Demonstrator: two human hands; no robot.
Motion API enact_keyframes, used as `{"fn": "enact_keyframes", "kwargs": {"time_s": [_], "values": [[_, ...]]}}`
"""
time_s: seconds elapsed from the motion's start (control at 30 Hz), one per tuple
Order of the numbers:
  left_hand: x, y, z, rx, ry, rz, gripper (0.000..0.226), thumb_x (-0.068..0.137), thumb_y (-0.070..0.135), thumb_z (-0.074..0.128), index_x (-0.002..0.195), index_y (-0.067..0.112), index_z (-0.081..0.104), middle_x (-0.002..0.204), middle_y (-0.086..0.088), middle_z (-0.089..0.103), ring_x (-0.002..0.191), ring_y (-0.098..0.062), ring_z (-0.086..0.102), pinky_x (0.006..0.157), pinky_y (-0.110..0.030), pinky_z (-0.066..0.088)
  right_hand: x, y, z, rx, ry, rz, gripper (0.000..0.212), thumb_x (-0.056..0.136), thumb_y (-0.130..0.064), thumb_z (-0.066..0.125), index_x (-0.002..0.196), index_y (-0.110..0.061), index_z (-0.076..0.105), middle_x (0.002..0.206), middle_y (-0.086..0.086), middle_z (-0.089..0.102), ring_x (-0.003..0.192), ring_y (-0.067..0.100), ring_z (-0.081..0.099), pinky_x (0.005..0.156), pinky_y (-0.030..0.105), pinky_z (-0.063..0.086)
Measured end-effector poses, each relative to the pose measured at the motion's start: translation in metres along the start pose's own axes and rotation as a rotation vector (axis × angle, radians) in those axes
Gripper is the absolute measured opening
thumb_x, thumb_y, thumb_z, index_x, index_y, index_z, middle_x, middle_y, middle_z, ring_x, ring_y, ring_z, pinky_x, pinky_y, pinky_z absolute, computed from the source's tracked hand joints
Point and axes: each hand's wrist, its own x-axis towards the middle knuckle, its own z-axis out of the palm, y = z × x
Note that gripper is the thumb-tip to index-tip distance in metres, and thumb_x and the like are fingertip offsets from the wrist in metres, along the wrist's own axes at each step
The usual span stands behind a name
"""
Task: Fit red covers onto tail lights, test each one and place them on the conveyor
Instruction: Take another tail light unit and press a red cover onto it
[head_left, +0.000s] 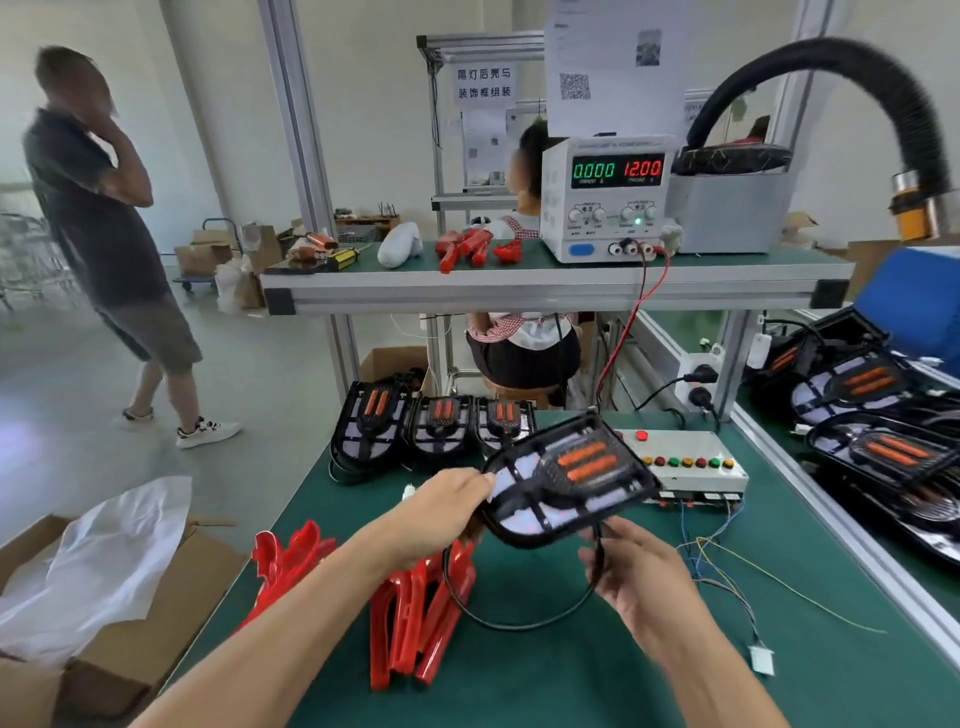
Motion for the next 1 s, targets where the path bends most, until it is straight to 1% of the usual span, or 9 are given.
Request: {"fn": "enact_keyframes", "kwargs": {"time_s": [0.17, 0.27, 0.37, 0.47, 0.53, 0.6, 0.67, 0.77, 1.0], "values": [[-0.016, -0.003, 0.011, 0.313, -0.118, 0.103, 0.033, 0.109, 0.031, 0.038, 0.083, 0.013, 0.048, 0.095, 0.004, 0.047, 0.088, -0.01, 0.046, 0.081, -0.024, 0.038, -0.007, -0.003, -0.03, -0.133, -0.154, -0.051, 0.044, 0.094, 0.015, 0.046, 0.071, -0.01, 0.074, 0.065, 0.011, 0.057, 0.05, 0.015, 0.051, 0.046, 0.025, 0.046], [-0.026, -0.003, 0.019, 0.345, -0.155, 0.16, 0.034, 0.11, 0.03, 0.037, 0.085, 0.021, 0.058, 0.138, 0.013, 0.039, 0.132, -0.002, 0.029, 0.108, -0.021, 0.025, -0.012, -0.004, -0.046, -0.073, -0.285, 0.05, 0.035, 0.093, 0.015, 0.047, 0.09, -0.006, 0.074, 0.076, 0.012, 0.064, 0.056, 0.015, 0.053, 0.051, 0.028, 0.049], [-0.03, -0.004, 0.025, 0.453, -0.082, 0.26, 0.041, 0.108, 0.029, 0.038, 0.075, 0.011, 0.057, 0.151, 0.013, 0.028, 0.143, 0.0, 0.013, 0.116, -0.027, 0.019, -0.015, -0.007, -0.057, -0.161, -0.317, 0.073, 0.022, 0.093, -0.005, 0.059, 0.094, -0.013, 0.08, 0.091, 0.01, 0.071, 0.064, 0.013, 0.058, 0.054, 0.026, 0.053], [-0.035, -0.001, 0.03, 0.436, -0.081, 0.323, 0.041, 0.107, 0.026, 0.041, 0.075, 0.007, 0.058, 0.154, 0.018, 0.028, 0.147, 0.007, 0.011, 0.116, -0.019, 0.016, -0.016, -0.008, -0.064, -0.191, -0.295, 0.063, 0.021, 0.095, -0.01, 0.06, 0.102, -0.01, 0.079, 0.104, 0.014, 0.074, 0.08, 0.022, 0.068, 0.066, 0.031, 0.058], [-0.039, 0.002, 0.033, 0.419, -0.118, 0.354, 0.037, 0.107, 0.025, 0.041, 0.075, 0.013, 0.056, 0.142, 0.025, 0.041, 0.138, 0.01, 0.03, 0.11, -0.013, 0.025, -0.017, -0.01, -0.067, -0.189, -0.344, 0.036, 0.032, 0.085, -0.018, 0.074, 0.113, -0.002, 0.074, 0.118, 0.024, 0.071, 0.105, 0.038, 0.07, 0.086, 0.042, 0.059], [-0.043, 0.002, 0.04, 0.378, -0.127, 0.349, 0.032, 0.106, 0.023, 0.042, 0.074, 0.023, 0.047, 0.099, 0.026, 0.054, 0.094, 0.008, 0.052, 0.084, -0.014, 0.038, -0.021, -0.012, -0.068, -0.204, -0.408, 0.033, 0.053, 0.073, -0.028, 0.088, 0.115, 0.001, 0.072, 0.122, 0.029, 0.067, 0.113, 0.045, 0.066, 0.092, 0.047, 0.058], [-0.045, -0.001, 0.047, 0.372, -0.104, 0.314, 0.036, 0.106, 0.023, 0.045, 0.07, 0.02, 0.038, 0.073, 0.011, 0.043, 0.066, -0.003, 0.042, 0.066, -0.02, 0.033, -0.025, -0.012, -0.068, -0.204, -0.46, 0.046, 0.063, 0.064, -0.032, 0.093, 0.113, 0.002, 0.074, 0.122, 0.03, 0.067, 0.111, 0.044, 0.067, 0.09, 0.045, 0.058], [-0.049, -0.007, 0.054, 0.355, -0.135, 0.245, 0.038, 0.106, 0.027, 0.047, 0.07, 0.018, 0.038, 0.07, 0.008, 0.04, 0.063, -0.004, 0.039, 0.063, -0.02, 0.033, -0.028, -0.009, -0.07, -0.148, -0.434, 0.073, 0.054, 0.06, -0.031, 0.094, 0.102, -0.001, 0.078, 0.115, 0.029, 0.07, 0.101, 0.038, 0.073, 0.083, 0.042, 0.06], [-0.058, -0.018, 0.078, 0.222, -0.155, 0.107, 0.04, 0.105, 0.038, 0.043, 0.073, 0.016, 0.043, 0.064, 0.014, 0.048, 0.062, -0.006, 0.04, 0.062, -0.026, 0.037, -0.028, -0.004, -0.065, 0.05, -0.303, 0.204, 0.023, 0.08, -0.017, 0.068, 0.091, -0.002, 0.08, 0.105, 0.023, 0.075, 0.09, 0.034, 0.075, 0.073, 0.042, 0.062]]}}
